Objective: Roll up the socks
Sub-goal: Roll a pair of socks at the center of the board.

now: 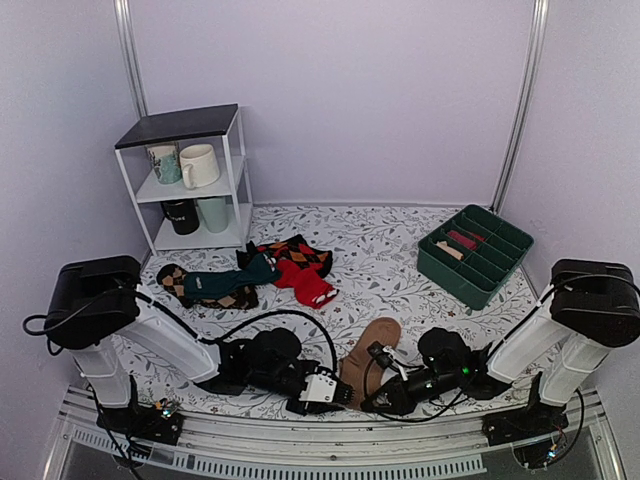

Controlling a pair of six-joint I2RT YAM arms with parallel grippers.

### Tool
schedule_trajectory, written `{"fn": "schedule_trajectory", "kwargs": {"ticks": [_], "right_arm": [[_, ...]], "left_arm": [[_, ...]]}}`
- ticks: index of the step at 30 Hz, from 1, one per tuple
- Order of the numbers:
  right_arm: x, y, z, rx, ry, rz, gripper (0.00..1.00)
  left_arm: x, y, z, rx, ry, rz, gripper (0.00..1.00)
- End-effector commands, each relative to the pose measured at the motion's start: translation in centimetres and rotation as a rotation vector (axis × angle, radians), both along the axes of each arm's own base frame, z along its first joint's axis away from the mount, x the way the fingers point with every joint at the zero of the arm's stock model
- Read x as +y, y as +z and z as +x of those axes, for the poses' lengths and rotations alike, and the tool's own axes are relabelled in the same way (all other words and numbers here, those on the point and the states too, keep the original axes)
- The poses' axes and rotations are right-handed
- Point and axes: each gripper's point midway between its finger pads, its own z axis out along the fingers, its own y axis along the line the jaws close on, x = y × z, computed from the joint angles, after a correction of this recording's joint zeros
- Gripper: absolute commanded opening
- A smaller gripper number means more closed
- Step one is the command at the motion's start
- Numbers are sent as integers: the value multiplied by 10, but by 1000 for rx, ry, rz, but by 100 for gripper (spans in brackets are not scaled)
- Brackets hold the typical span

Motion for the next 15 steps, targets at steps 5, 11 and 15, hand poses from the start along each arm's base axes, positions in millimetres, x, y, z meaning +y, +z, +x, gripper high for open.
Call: {"fn": "schedule_trajectory", "kwargs": {"ticks": [5, 11, 15], "right_arm": [[-43, -53, -20, 165, -10, -232, 7], [-42, -54, -19, 163, -7, -236, 7], [-39, -51, -14, 136, -16, -237, 14]], "left_arm": [[0, -19, -4, -14, 6, 66, 41], [-4, -23, -6, 16, -1, 95, 0], [-2, -27, -10, 77, 5, 127, 0]]}}
